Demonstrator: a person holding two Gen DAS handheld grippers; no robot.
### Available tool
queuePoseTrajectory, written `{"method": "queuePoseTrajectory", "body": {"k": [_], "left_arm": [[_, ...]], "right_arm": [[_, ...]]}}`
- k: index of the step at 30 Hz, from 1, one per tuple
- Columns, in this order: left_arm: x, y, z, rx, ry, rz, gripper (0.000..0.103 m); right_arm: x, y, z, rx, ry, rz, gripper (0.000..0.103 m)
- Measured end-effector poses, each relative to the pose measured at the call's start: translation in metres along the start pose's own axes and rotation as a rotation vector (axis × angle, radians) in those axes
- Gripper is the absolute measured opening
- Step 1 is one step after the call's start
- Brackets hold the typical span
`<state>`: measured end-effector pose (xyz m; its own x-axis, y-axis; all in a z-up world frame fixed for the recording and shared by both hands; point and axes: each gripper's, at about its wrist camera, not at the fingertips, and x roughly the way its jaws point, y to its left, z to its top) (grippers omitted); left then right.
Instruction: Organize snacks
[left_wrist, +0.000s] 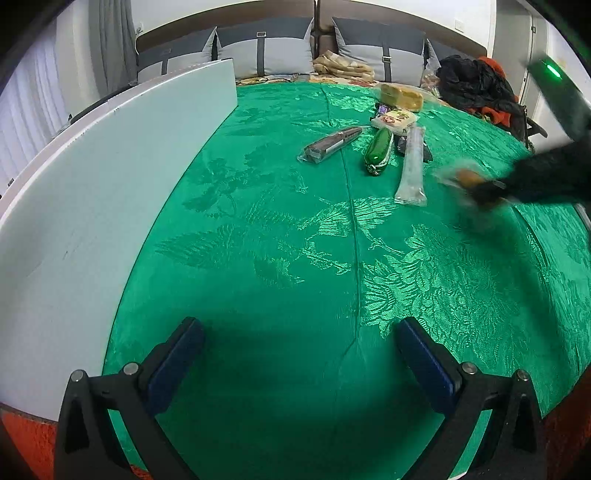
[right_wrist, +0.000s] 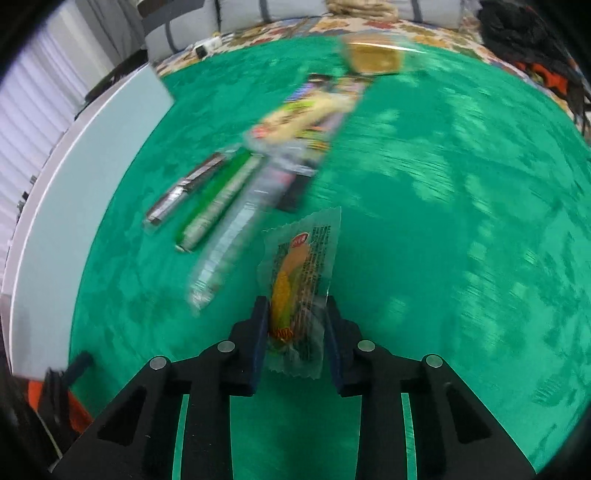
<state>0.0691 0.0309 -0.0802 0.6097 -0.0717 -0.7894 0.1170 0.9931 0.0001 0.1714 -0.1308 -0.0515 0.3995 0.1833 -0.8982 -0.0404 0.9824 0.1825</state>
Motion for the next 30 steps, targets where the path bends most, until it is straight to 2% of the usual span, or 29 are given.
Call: {"method": "queuePoseTrajectory", "body": {"k": [2,5,6,7,8,14,18,22,30], "left_arm": [[0.001,0.0,0.0,-0.001,-0.002,0.001,0.103],[0.001,0.0,0.0,-0.002,-0.005,0.002,0.103],[0.001,0.0,0.0,-0.002,-0.006,0.003,0.103],[0.0,0.0,0.0,-0.002,-0.007,0.003,0.103],[0.0,0.0,0.0,-0.001,-0.009,0.003,0.103],[-0.001,-0.001,-0.001,-0.001,-0.019,0.005,0.103],[-0.001,-0.001,-0.002,0.0,-0.03,0.006,0.103],[-0.002,-0.001,-0.004,0.002,-0.038,0.007,0.103],[-0.002,-0.001,-0.005,0.0,-0.051,0.01,0.103]], "right_arm": [[-0.011,-0.026,-0.012,0.016,-0.011,-0.004,0.029],[-0.025,-0.061,-0.028,0.016,-0.049,-0.033,0.036],[-0.031,-0.071,-0.036,0.017,-0.067,-0.042,0.044],[-0.036,-0.079,-0.045,0.016,-0.086,-0.045,0.059],[-0.043,-0.085,-0.054,0.013,-0.112,-0.05,0.063],[-0.066,-0.091,-0.113,-0.035,-0.261,-0.109,0.063],[-0.072,-0.087,-0.111,0.0,-0.309,-0.113,0.064],[-0.059,-0.084,-0.11,-0.003,-0.283,-0.173,0.064],[-0.052,-0.09,-0.11,0.005,-0.265,-0.186,0.068]]}}
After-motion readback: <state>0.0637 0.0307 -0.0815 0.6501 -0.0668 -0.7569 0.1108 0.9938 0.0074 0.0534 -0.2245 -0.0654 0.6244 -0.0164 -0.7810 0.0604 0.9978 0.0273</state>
